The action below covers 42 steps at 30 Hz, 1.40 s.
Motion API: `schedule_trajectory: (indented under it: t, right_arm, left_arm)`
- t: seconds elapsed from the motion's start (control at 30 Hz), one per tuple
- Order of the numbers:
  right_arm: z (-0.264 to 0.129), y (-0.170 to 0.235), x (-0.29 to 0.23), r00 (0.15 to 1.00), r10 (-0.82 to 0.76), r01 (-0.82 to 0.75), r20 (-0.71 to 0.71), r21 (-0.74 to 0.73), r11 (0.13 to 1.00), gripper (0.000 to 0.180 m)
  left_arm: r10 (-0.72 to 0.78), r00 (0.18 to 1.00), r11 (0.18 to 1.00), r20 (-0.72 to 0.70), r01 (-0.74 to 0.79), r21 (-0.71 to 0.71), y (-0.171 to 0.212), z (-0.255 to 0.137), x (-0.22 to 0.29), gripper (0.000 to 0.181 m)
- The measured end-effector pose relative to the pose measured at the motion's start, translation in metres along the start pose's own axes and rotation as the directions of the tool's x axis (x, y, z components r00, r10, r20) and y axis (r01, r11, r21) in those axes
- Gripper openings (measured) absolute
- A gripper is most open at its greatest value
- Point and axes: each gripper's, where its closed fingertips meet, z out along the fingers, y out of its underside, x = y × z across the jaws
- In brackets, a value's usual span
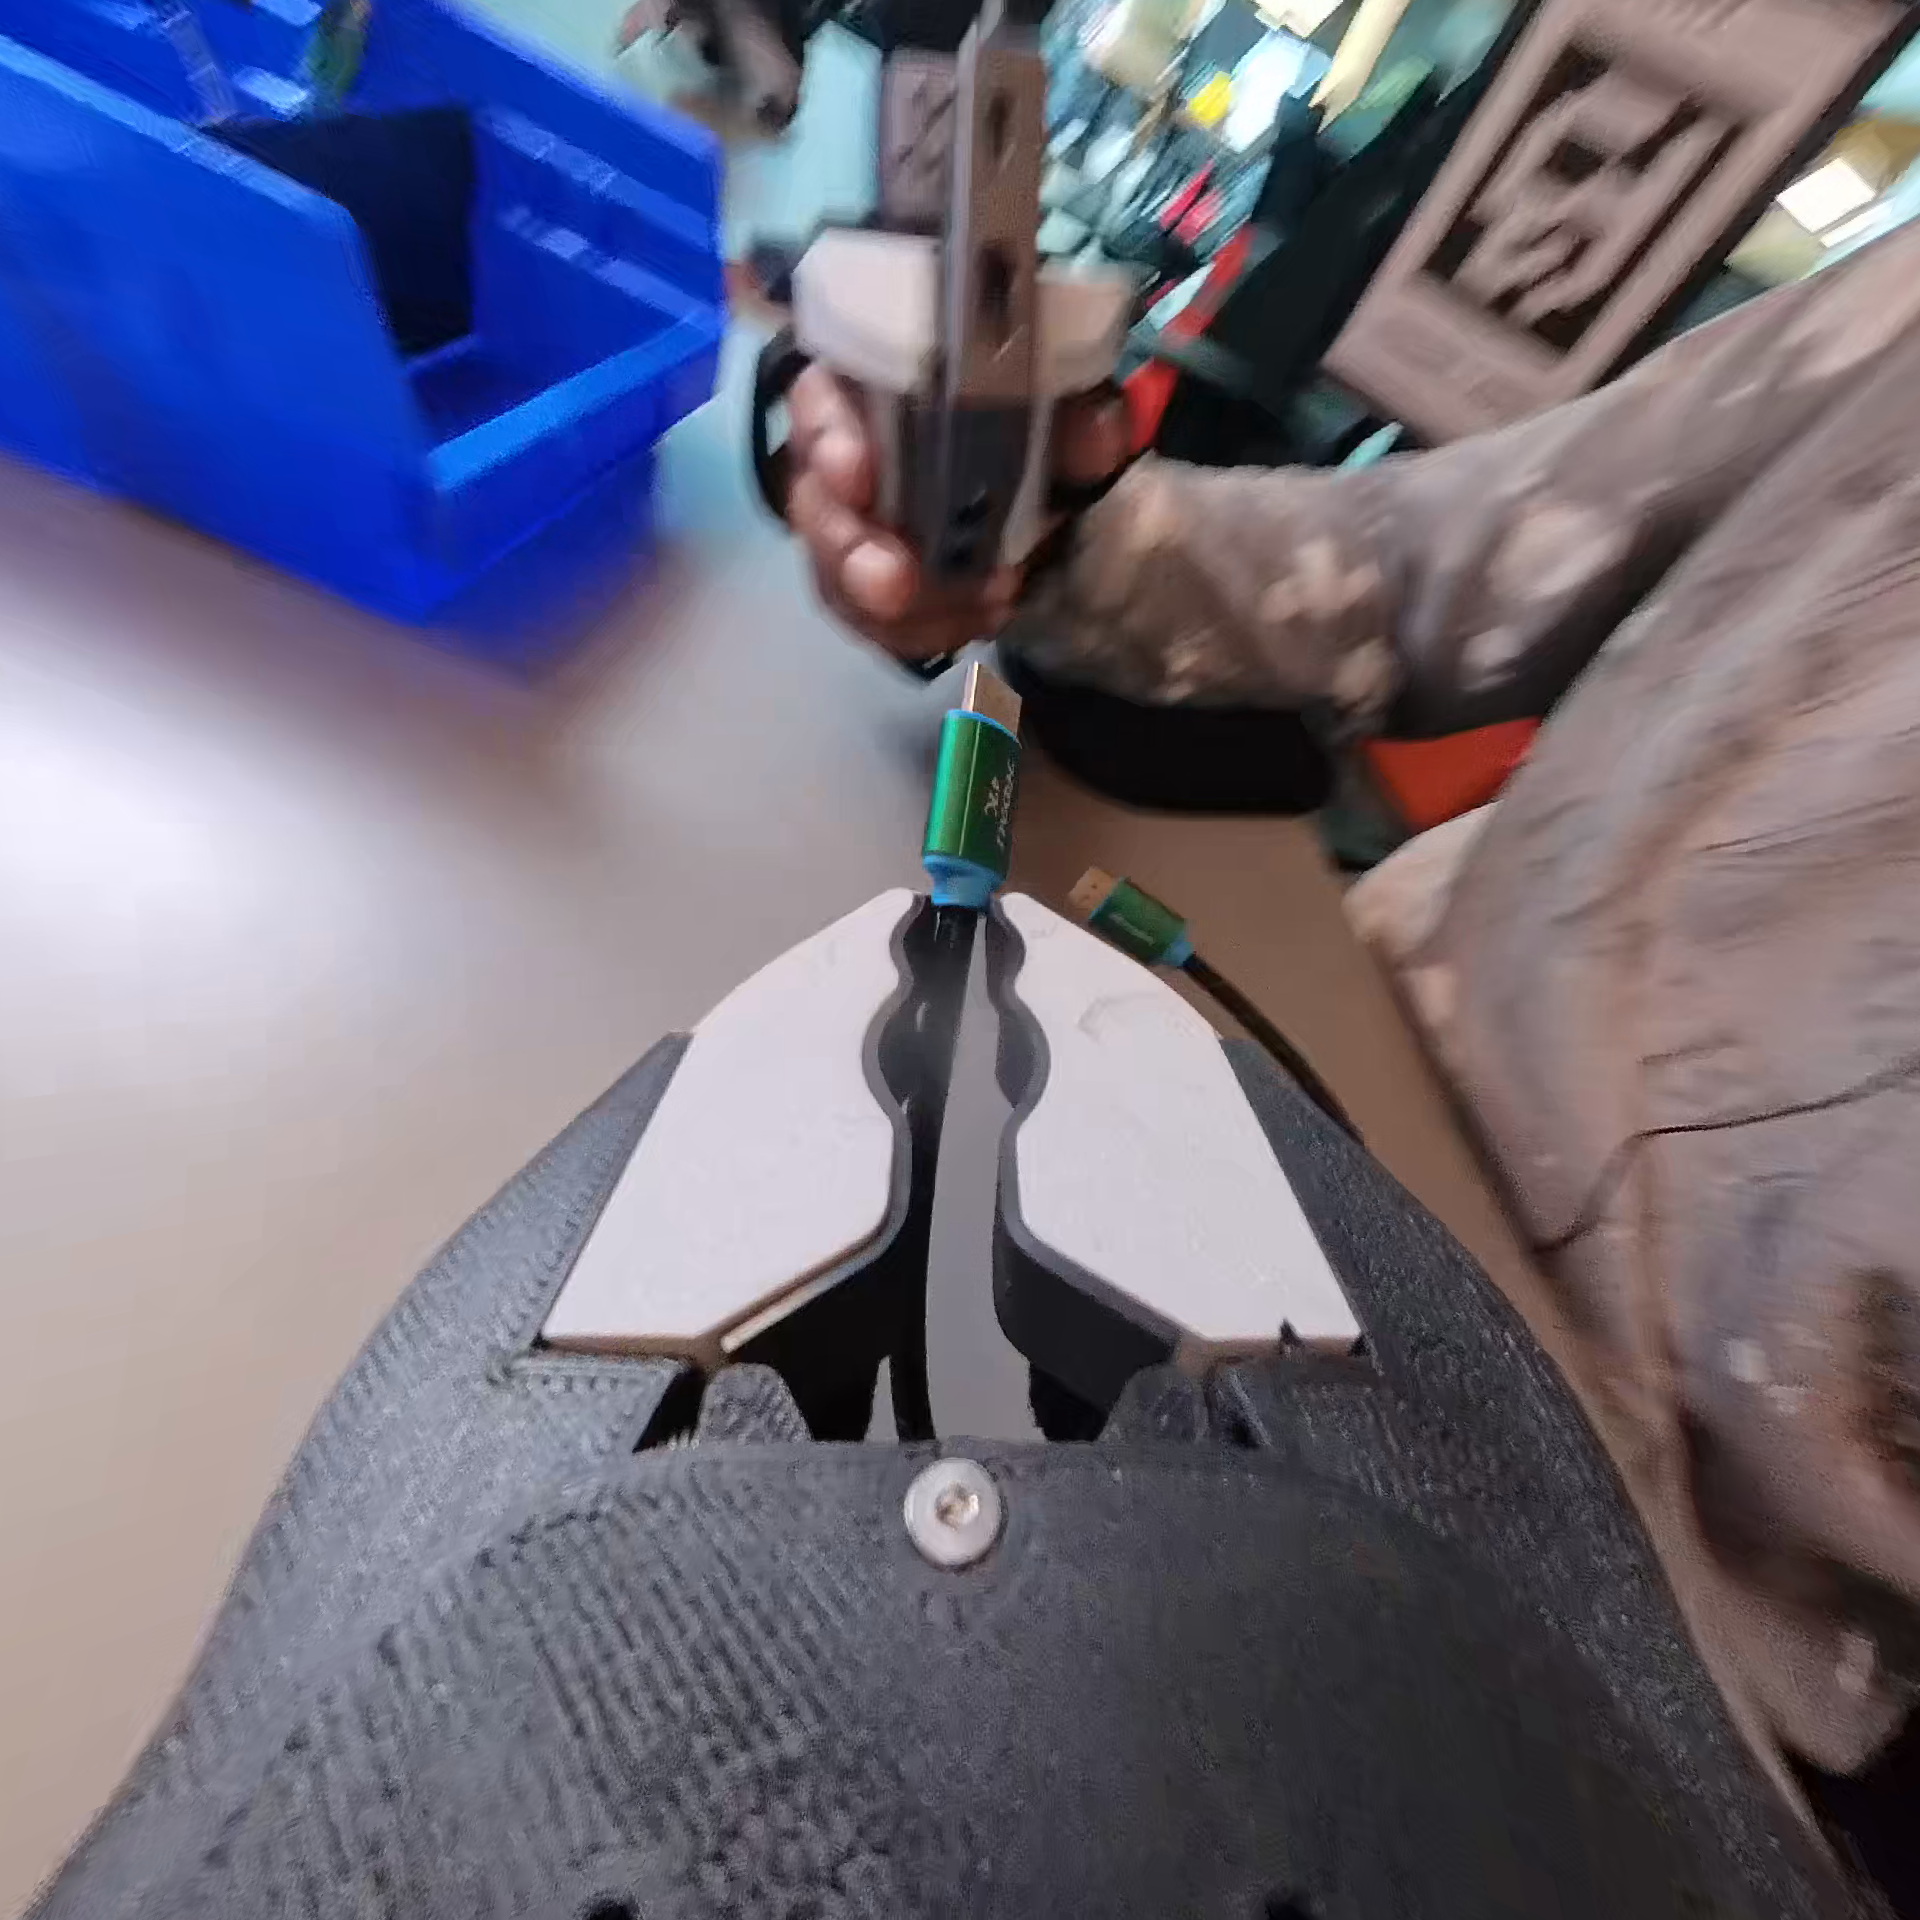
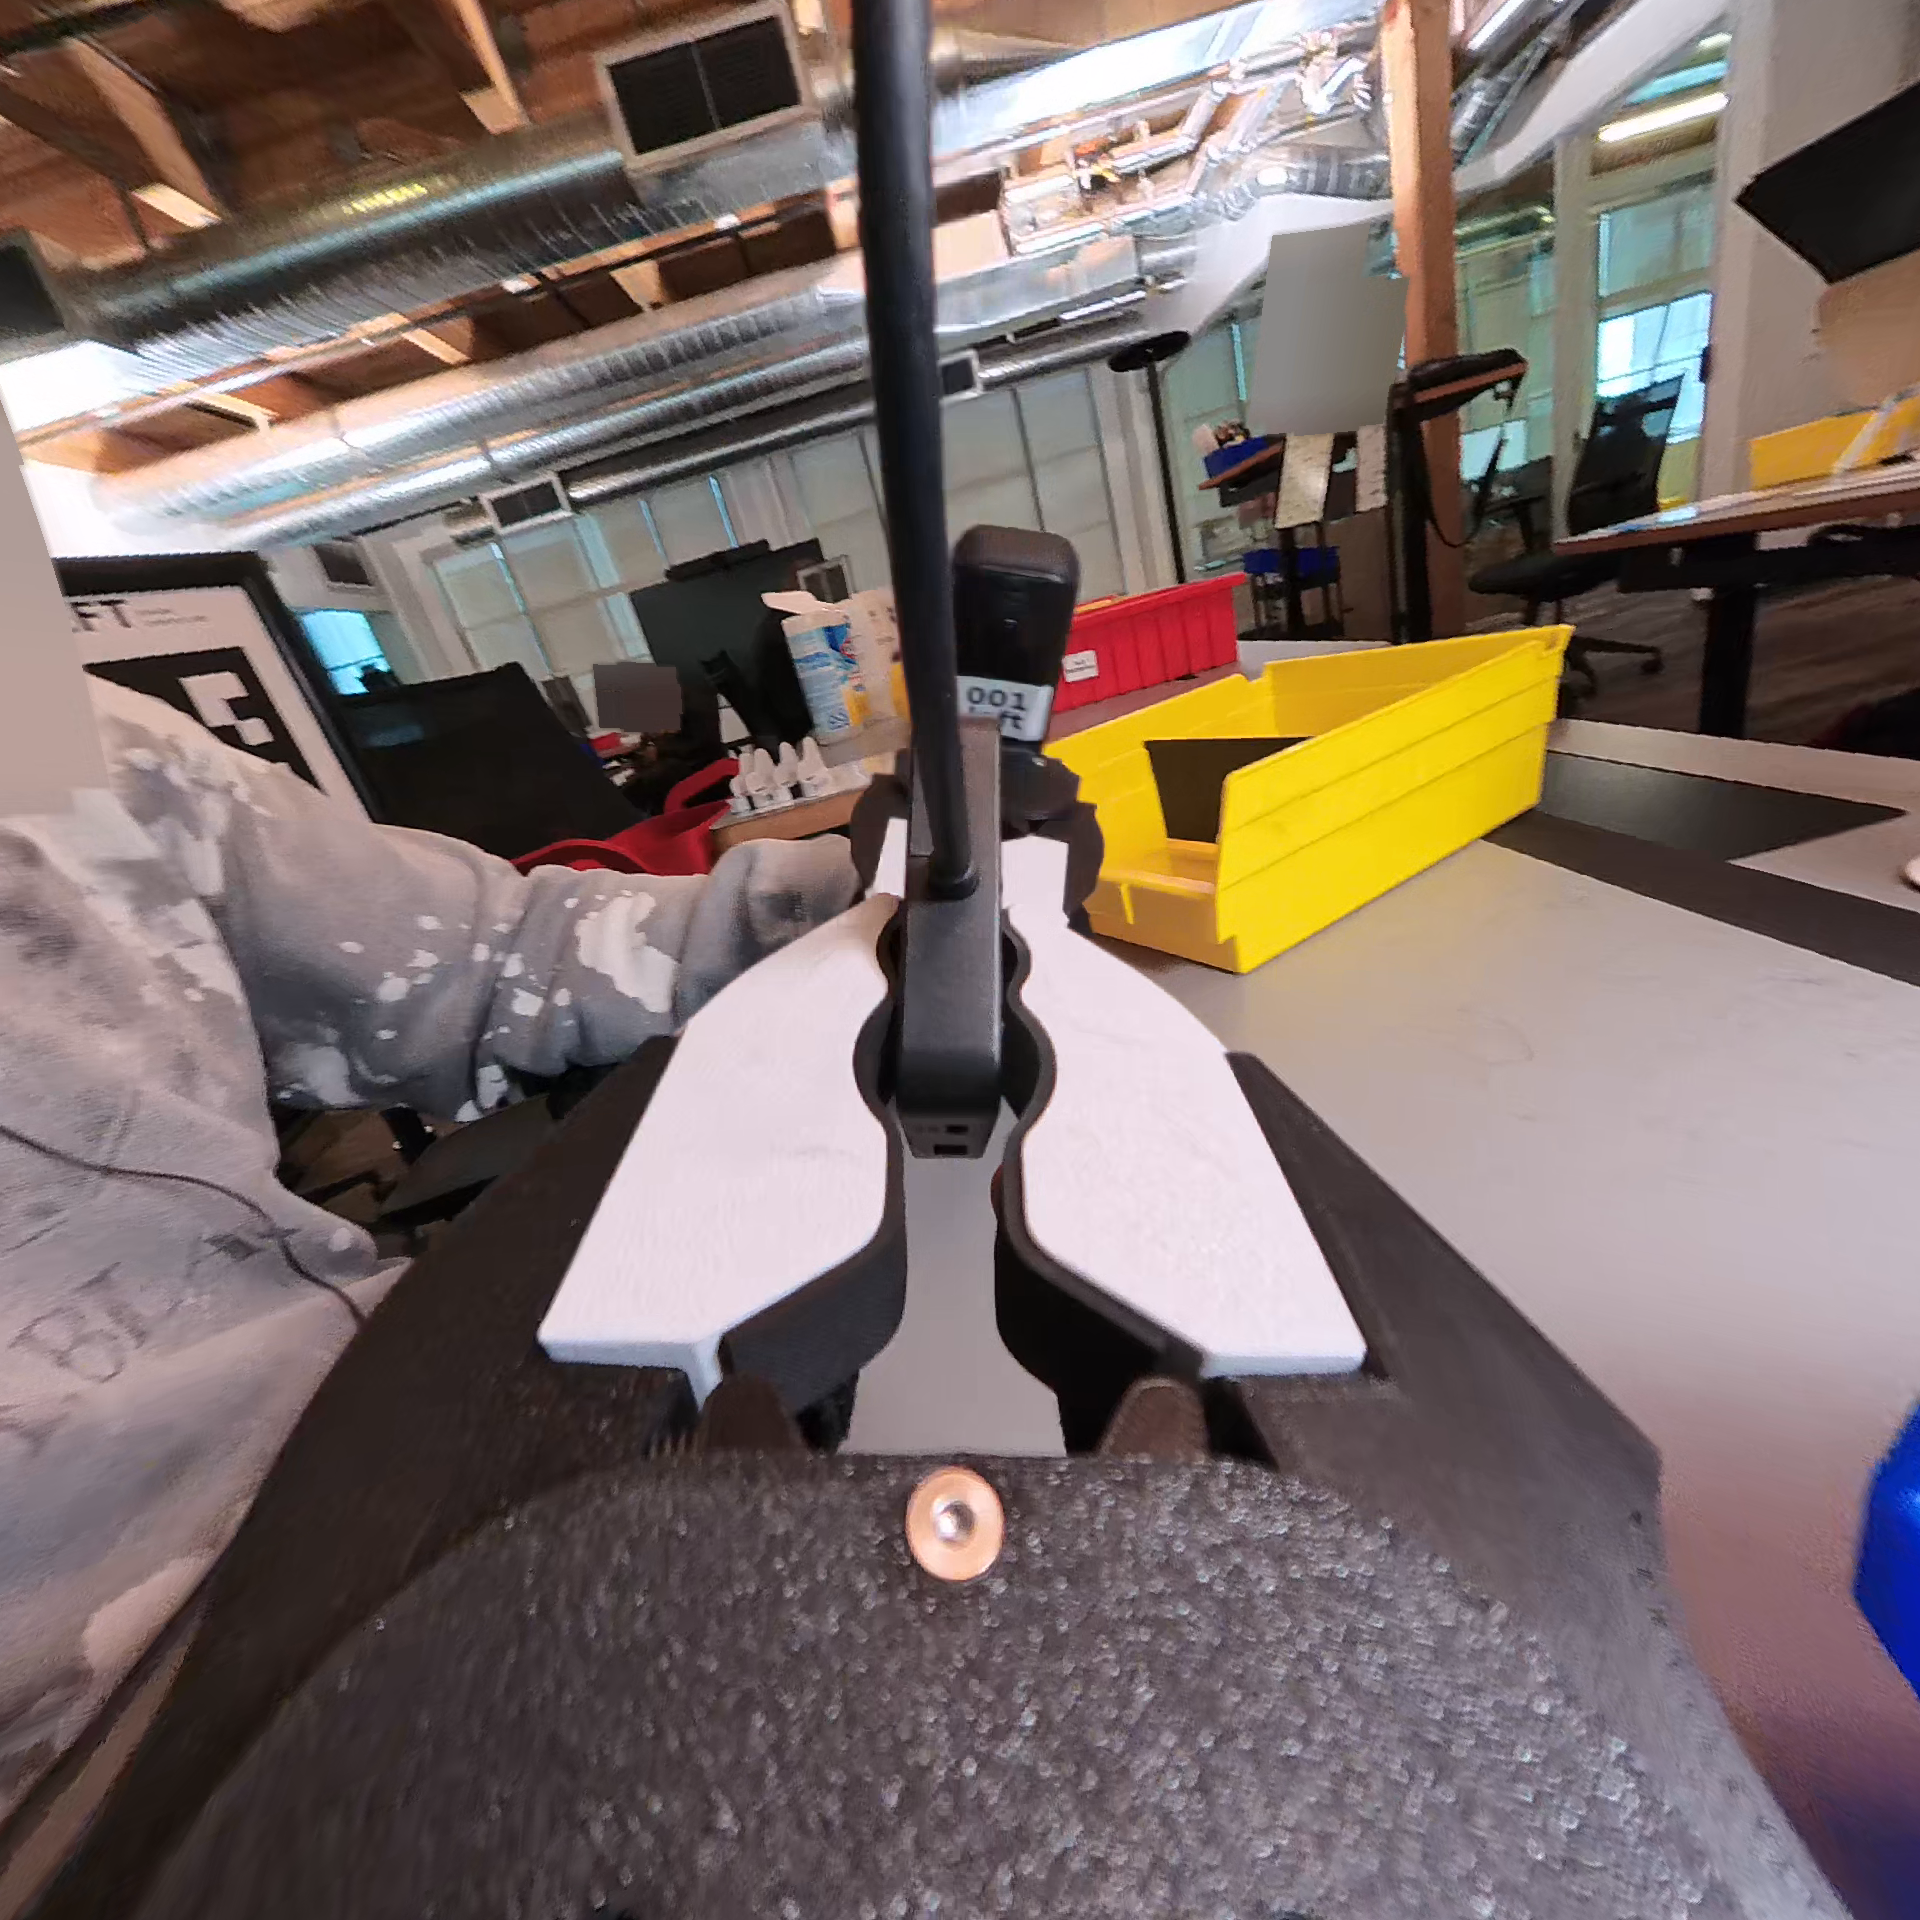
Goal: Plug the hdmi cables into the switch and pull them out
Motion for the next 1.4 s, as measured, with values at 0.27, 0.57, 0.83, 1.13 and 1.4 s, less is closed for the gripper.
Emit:
schedule_trajectory:
  t: [0.27, 0.57, 0.83, 1.13, 1.4]
  right_arm:
    - [0.007, 0.011, -0.014, 0.997, -0.055, 0.058, 0.051, -0.065, 0.996, 0.013]
    - [0.009, 0.027, -0.004, 0.997, -0.082, 0.08, -0.006, -0.161, 0.984, 0.013]
    - [-0.003, 0.032, 0.036, 0.966, -0.13, 0.08, -0.224, -0.216, 0.973, 0.013]
    - [-0.016, -0.001, 0.04, 0.957, -0.104, 0.094, -0.271, -0.052, 0.994, 0.013]
    - [-0.021, -0.008, 0.046, 0.947, -0.069, 0.071, -0.313, -0.005, 0.997, 0.013]
  left_arm:
    - [-0.05, 0.912, 0.961, -0.407, 0.155, 0.23, -0.036, -0.005, 0.053, 0.01]
    - [-0.096, 0.976, 0.975, -0.193, 0.132, 0.18, -0.02, 0.011, 0.019, 0.01]
    - [0.042, 0.971, 0.997, 0.233, -0.057, 0.055, -0.003, 0.007, -0.031, 0.011]
    - [0.114, 0.892, 0.988, 0.437, -0.056, -0.143, -0.007, -0.006, -0.011, 0.032]
    - [0.089, 0.961, 0.909, 0.261, 0.029, -0.416, 0.076, 0.081, 0.073, 0.041]
